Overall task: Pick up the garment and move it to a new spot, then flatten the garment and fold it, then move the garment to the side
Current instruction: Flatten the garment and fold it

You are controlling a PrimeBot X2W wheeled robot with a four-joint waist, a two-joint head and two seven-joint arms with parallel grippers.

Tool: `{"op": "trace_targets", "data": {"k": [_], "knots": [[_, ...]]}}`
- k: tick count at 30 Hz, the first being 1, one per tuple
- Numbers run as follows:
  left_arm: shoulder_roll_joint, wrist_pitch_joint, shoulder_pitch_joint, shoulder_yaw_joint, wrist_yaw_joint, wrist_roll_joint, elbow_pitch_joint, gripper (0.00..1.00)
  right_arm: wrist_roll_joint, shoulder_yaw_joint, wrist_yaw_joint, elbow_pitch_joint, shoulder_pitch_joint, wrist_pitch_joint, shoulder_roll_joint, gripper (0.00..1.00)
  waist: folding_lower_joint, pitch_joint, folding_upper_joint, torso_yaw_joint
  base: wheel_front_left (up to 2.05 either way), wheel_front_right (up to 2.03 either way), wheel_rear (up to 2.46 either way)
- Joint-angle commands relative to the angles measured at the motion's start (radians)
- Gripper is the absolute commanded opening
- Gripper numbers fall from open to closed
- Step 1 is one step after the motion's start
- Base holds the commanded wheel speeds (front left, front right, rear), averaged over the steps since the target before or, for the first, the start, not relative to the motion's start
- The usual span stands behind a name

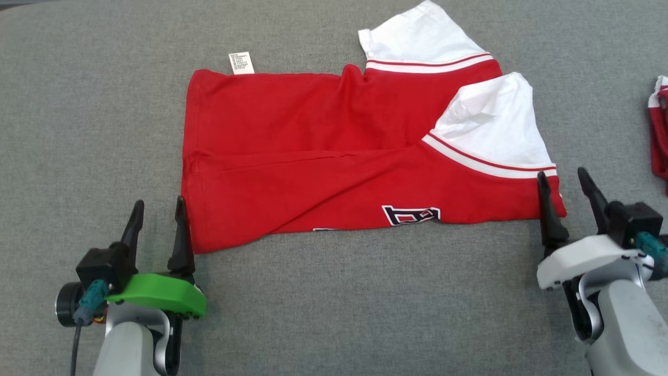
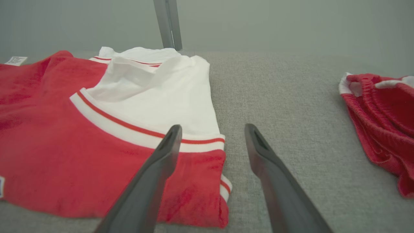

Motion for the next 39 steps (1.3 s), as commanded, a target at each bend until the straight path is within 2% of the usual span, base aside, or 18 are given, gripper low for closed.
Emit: {"op": "trace_targets", "data": {"k": [1,6,12,13,14,15,22,32,39], "knots": [[0.000,0.000,0.021,-0.010,0.005,-0.007,0.001,1.00,0.013,0.002,-0.002,0.007,0.026,-0.003,0.003,1.00,0.0000,-0.027,0.0025,-0.006,0.00,0.00,0.00],[0.001,0.000,0.057,-0.029,0.017,-0.022,-0.001,1.00,0.034,-0.001,-0.002,0.050,0.066,-0.003,0.014,1.00,0.0000,-0.039,0.0025,-0.008,0.00,0.00,0.00],[0.001,0.000,0.046,-0.040,0.022,-0.019,0.000,1.00,0.043,0.005,-0.002,0.133,0.029,-0.003,0.020,1.00,0.0000,-0.033,0.0025,0.001,0.00,0.00,0.00],[0.001,0.000,0.043,-0.041,0.023,-0.019,0.000,1.00,0.049,0.011,-0.002,0.154,0.023,-0.003,0.023,0.62,0.0000,-0.031,0.0025,0.003,0.00,0.00,0.00],[0.001,0.000,0.041,-0.042,0.024,-0.019,0.000,1.00,0.053,0.016,-0.002,0.169,0.013,-0.002,0.024,0.35,0.0000,-0.030,0.0025,0.005,0.00,0.00,0.00],[0.001,0.000,0.038,-0.043,0.024,-0.020,0.001,1.00,0.055,0.026,-0.002,0.183,0.005,0.000,0.022,0.00,0.0000,-0.028,0.0025,0.007,0.00,0.00,0.00],[0.001,0.000,0.025,-0.043,0.021,-0.033,0.030,1.00,0.070,0.038,-0.002,0.158,-0.009,0.000,0.004,0.00,0.0000,-0.018,0.0025,0.003,0.00,0.00,0.00],[0.001,0.000,0.006,-0.059,0.008,-0.087,0.113,1.00,0.080,0.061,-0.002,0.094,-0.002,-0.001,0.011,0.00,0.0000,-0.003,0.0025,-0.016,0.00,0.00,0.00],[0.001,0.000,-0.009,-0.058,0.002,-0.100,0.107,1.00,0.079,0.060,-0.002,0.075,-0.007,-0.001,0.015,0.00,0.0000,0.011,0.0025,-0.024,0.00,0.00,0.00]]}}
